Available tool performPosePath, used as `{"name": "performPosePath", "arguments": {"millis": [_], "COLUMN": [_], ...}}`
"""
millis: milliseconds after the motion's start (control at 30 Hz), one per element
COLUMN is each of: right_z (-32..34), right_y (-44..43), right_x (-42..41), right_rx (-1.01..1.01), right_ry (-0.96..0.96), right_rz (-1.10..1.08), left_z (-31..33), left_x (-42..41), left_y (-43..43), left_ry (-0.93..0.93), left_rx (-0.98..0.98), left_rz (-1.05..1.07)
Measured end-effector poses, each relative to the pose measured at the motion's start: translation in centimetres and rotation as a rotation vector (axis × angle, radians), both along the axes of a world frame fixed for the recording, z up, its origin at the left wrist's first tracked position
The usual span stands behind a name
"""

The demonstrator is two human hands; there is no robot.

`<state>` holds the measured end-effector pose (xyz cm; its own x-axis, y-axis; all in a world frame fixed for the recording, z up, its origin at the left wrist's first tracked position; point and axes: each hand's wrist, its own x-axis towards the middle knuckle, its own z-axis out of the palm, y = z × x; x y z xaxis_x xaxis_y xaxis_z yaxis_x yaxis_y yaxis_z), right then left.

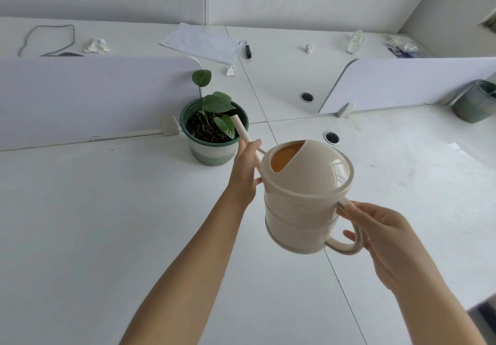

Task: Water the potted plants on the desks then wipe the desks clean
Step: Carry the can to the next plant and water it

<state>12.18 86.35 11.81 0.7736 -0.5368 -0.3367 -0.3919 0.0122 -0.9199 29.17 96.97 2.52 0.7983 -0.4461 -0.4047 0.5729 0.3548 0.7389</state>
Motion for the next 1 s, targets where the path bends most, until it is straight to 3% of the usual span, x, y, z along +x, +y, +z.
{"name": "performPosePath", "arguments": {"millis": [300, 567, 1000], "right_z": [0.7, 1.1, 1.6], "right_y": [-0.5, 0.1, 2.0], "right_x": [0.8, 0.1, 2.8], "right_rx": [-0.097, -0.224, -0.179], "right_ry": [0.018, 0.037, 0.022], "right_rz": [0.009, 0.162, 0.201], "left_z": [1.0, 0.1, 0.2], "left_x": [0.7, 0.4, 1.9], "left_y": [-0.9, -0.3, 3.2], "left_ry": [0.055, 0.130, 0.130], "left_rx": [0.004, -0.025, -0.023], "left_rz": [-0.041, 0.003, 0.131]}}
